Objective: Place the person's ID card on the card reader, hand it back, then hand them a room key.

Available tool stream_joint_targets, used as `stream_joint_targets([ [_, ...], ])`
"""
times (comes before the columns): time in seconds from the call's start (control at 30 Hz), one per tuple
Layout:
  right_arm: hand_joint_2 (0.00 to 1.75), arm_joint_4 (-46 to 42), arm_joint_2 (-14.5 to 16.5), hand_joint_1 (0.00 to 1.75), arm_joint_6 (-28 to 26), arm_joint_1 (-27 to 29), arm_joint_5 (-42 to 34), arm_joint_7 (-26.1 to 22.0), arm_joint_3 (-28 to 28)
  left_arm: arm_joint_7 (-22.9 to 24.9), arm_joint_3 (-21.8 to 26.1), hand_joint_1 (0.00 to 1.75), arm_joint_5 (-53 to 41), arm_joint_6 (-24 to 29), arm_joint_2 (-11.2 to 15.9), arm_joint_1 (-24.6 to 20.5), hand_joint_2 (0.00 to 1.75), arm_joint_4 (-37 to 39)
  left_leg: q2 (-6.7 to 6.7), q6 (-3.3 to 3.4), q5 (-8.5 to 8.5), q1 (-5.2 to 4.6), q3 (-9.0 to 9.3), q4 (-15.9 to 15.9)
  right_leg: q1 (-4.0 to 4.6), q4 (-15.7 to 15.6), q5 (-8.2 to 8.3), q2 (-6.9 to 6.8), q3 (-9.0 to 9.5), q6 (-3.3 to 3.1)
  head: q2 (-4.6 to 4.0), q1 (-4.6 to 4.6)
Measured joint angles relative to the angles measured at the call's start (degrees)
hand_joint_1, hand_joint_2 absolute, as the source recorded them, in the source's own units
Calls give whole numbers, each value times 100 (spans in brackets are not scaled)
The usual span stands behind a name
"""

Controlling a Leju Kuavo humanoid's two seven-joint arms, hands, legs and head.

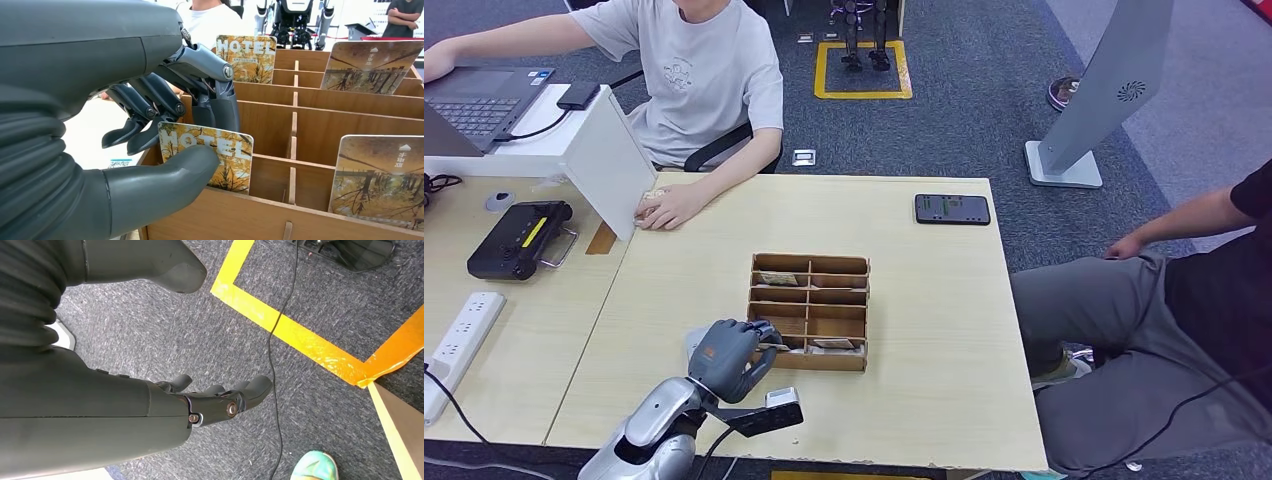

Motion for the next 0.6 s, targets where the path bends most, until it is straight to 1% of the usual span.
stream_joint_targets([
  [0.13, 175, 0, 0, 0, -1, 0, 0, 0, 0, 0, 0, 171, 1, 0, 0, 0, 175, 0, 0, 0, 0, 0, 0, 0, 0, 0, 0, 0, 0, 0, 0, 0],
  [0.27, 175, 0, 0, 0, -2, 0, 0, 0, 0, -15, 1, 175, 29, -2, 0, 0, 175, 0, 0, 0, 0, 0, 0, 0, 0, 0, 0, 0, 0, 0, 0, 0],
  [0.33, 175, 0, 0, 0, 0, 0, 0, -1, 0, -108, 11, 175, 197, -13, 3, 0, 175, -1, 0, 0, 0, 0, 0, 0, 0, 0, 0, 0, 0, 0, 0, 0],
  [0.4, 175, 0, 0, 0, 2, 0, -1, -7, 0, -301, 50, 175, 556, -44, 31, -3, 175, -40, 0, 0, 0, 0, 0, 0, 0, 0, 0, 0, -1, 0, 0, -1],
  [0.47, 175, 1, 0, 0, 8, 0, -2, -32, 0, -487, 111, 175, 963, -106, 148, -68, 175, -225, 0, -1, 3, 3, -1, 1, 2, 1, 0, 0, -3, -1, 0, -1],
  [0.5, 175, 2, 0, 0, 11, 1, -3, -50, 0, -535, 142, 175, 1115, -154, 254, -164, 175, -379, -1, -2, 5, 4, -2, 1, 4, 1, 1, -1, -4, -1, 0, -1],
  [0.53, 175, 3, 0, 0, 14, 0, -3, -67, 0, -550, 181, 175, 1229, -215, 396, -318, 175, -556, -2, -2, 8, 6, -3, 1, 6, 2, 2, -2, -4, -3, 0, 0],
  [0.6, 175, 8, -1, 0, 18, 1, -6, -98, 0, -502, 309, 175, 1434, -440, 758, -821, 175, -914, -6, -7, 16, 11, -5, 2, 10, 4, 7, -7, -5, -11, 0, -1],
])
